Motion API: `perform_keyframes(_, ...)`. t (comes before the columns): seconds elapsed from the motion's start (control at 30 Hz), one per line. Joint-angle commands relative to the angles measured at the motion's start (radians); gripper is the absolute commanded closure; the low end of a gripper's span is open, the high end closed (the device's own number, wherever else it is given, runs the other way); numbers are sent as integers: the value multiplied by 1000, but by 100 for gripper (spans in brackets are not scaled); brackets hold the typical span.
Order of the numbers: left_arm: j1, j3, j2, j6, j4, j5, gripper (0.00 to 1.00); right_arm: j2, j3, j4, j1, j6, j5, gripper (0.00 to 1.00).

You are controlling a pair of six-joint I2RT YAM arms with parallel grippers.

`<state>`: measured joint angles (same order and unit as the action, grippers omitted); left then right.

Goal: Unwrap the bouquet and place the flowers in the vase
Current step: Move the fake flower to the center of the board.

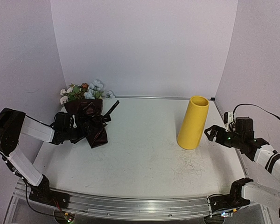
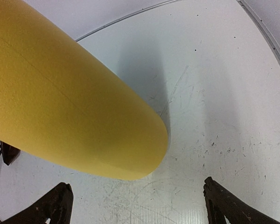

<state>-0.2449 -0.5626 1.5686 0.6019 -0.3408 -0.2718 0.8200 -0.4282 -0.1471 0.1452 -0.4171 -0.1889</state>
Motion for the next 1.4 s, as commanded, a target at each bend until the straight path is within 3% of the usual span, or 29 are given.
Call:
perform_keyframes(0.0, -17, -58, 54, -1, -21, -51, 21, -7, 12, -6, 8, 6, -40, 2)
perform_keyframes(0.33, -51, -97, 121, -13, -21, -107, 44, -25, 26, -12, 13, 29, -136, 2)
perform_keyframes(0.63, -94, -46, 103, 10, -21, -104, 53, -46, 17, 1, 18, 40, -158, 2)
perform_keyframes(0.8, -127, -28, 94, 15, -21, -86, 62, -51, 5, 11, 20, 46, -157, 2)
perform_keyframes(1.17, -131, -19, 54, 55, -23, -65, 100, -57, -21, 43, 20, 64, -124, 2)
perform_keyframes(1.37, -152, 35, -59, 89, -22, -92, 100, -72, -26, 82, 20, 56, -115, 2)
